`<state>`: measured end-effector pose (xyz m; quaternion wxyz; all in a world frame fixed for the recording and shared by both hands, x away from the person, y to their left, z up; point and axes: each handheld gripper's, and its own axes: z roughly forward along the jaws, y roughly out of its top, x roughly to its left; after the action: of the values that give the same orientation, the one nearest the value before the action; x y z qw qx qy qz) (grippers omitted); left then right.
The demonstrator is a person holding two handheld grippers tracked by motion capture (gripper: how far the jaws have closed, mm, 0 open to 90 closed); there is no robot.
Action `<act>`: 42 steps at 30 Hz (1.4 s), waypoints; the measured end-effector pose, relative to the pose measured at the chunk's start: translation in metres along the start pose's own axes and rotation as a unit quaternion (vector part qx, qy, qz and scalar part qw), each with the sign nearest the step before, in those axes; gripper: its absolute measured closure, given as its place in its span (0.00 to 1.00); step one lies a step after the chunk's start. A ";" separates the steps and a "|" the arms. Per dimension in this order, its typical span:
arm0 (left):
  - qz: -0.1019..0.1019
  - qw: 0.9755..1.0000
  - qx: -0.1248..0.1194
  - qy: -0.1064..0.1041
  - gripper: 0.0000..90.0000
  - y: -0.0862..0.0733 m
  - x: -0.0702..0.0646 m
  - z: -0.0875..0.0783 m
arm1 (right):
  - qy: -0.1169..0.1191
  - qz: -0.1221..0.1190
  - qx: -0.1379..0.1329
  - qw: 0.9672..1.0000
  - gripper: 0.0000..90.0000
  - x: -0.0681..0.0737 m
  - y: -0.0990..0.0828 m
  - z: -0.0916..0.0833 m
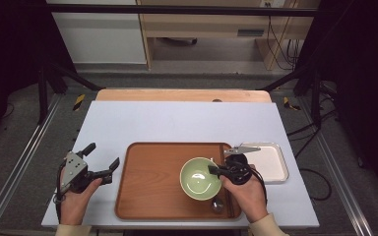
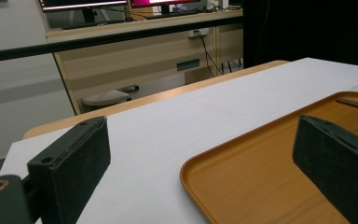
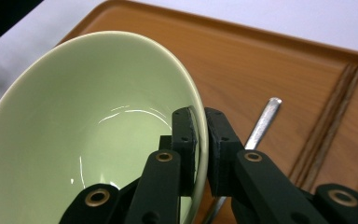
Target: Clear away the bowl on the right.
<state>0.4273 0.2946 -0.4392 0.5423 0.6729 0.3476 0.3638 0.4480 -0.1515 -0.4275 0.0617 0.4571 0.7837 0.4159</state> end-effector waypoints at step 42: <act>0.002 1.000 0.001 -0.011 0.05 0.000 -0.002 0.001 | 0.017 -0.004 0.062 0.998 0.92 0.008 -0.007 0.019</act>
<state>0.4272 0.2923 -0.4396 0.5449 0.6780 0.3401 0.3573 0.4477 -0.1362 -0.4424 0.0219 0.4497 0.8106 0.3743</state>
